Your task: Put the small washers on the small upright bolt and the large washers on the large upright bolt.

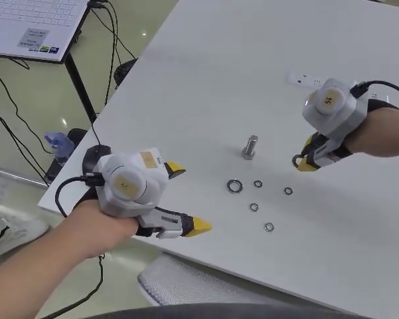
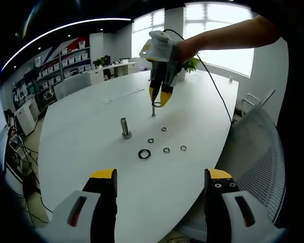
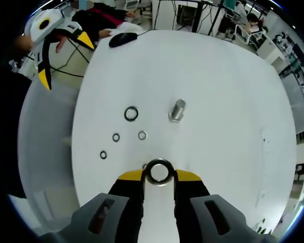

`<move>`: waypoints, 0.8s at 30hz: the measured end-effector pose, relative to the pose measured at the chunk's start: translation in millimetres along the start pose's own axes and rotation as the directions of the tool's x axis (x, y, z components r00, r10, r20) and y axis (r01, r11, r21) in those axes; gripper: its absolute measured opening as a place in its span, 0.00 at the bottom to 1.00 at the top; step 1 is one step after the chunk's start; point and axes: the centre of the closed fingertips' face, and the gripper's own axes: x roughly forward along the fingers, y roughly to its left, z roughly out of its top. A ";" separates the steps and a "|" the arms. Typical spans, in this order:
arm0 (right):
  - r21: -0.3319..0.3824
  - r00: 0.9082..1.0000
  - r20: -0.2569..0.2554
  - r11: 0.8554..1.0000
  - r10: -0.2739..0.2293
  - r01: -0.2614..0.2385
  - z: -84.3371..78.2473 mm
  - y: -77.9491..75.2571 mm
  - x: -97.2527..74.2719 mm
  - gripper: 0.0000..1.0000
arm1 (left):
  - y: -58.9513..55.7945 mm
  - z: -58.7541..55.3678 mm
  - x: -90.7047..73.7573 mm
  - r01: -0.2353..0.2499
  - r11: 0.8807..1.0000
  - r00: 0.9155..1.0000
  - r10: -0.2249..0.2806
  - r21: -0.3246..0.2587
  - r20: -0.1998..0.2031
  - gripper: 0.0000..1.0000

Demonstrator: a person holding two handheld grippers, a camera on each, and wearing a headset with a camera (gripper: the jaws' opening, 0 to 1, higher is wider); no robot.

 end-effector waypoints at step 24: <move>-0.030 1.000 0.028 1.000 0.009 -0.008 44.1 -28.6 16.4 0.22 | -0.7 -4.7 -1.2 0.004 1.000 1.000 -0.004 -0.001 -0.010 0.68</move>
